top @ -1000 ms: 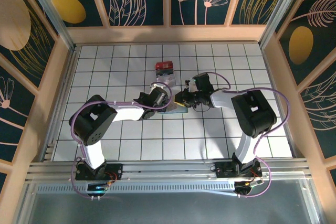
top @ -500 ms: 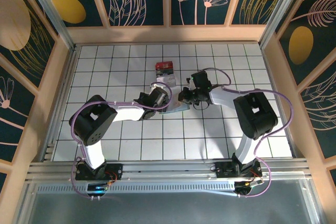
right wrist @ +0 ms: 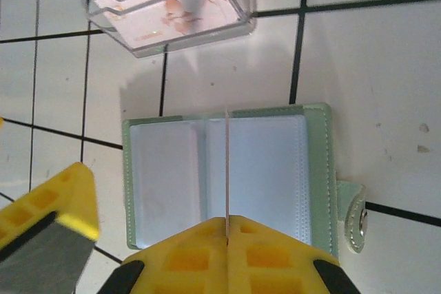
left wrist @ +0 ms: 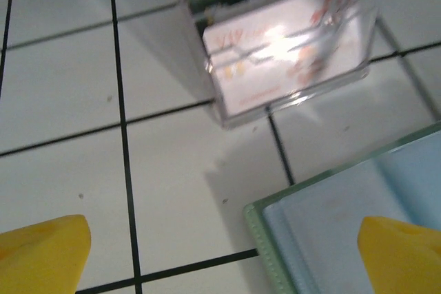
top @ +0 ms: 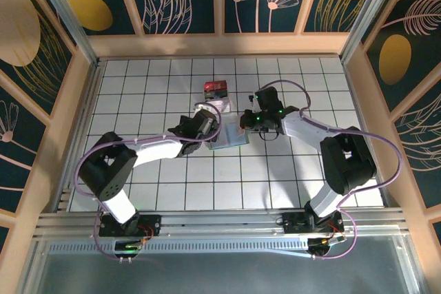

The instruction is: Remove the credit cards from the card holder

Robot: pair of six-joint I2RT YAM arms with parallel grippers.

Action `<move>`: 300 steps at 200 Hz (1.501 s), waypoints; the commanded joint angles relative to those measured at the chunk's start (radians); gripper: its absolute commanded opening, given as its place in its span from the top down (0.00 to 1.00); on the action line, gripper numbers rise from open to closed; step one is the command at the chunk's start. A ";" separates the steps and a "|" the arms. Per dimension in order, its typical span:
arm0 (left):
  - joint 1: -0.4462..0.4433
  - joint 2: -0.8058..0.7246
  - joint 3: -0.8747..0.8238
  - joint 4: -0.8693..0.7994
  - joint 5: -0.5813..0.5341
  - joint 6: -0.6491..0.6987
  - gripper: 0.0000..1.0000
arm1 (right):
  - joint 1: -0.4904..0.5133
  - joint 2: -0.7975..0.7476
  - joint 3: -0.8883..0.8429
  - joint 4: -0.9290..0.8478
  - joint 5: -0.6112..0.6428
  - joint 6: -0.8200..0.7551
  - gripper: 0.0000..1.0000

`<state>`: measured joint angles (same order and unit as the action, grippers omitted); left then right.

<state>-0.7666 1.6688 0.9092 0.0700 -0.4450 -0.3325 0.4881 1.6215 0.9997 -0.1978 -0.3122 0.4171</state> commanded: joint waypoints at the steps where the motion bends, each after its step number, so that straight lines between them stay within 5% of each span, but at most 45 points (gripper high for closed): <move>1: 0.012 -0.081 0.053 -0.001 0.077 0.065 0.01 | -0.002 -0.063 0.031 -0.007 -0.033 -0.086 0.96; 108: 0.201 -0.197 0.039 0.072 0.836 0.366 0.05 | -0.002 -0.209 -0.029 0.091 -0.322 -0.271 1.00; 134: 0.232 -0.200 0.026 0.091 0.988 0.393 0.15 | -0.003 -0.243 -0.046 0.103 -0.375 -0.300 1.00; 180: 0.237 -0.210 0.046 0.042 1.125 0.484 0.18 | -0.003 -0.258 -0.064 0.107 -0.474 -0.354 1.00; 222: 0.236 -0.202 0.094 -0.048 1.209 0.561 0.30 | -0.003 -0.258 -0.059 0.110 -0.548 -0.403 1.00; 300: 0.236 -0.189 0.118 -0.116 1.289 0.602 0.79 | -0.003 -0.264 -0.046 0.072 -0.603 -0.495 0.99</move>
<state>-0.5312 1.4860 0.9947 -0.0048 0.7773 0.2359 0.4877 1.3884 0.9466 -0.1207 -0.8700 -0.0216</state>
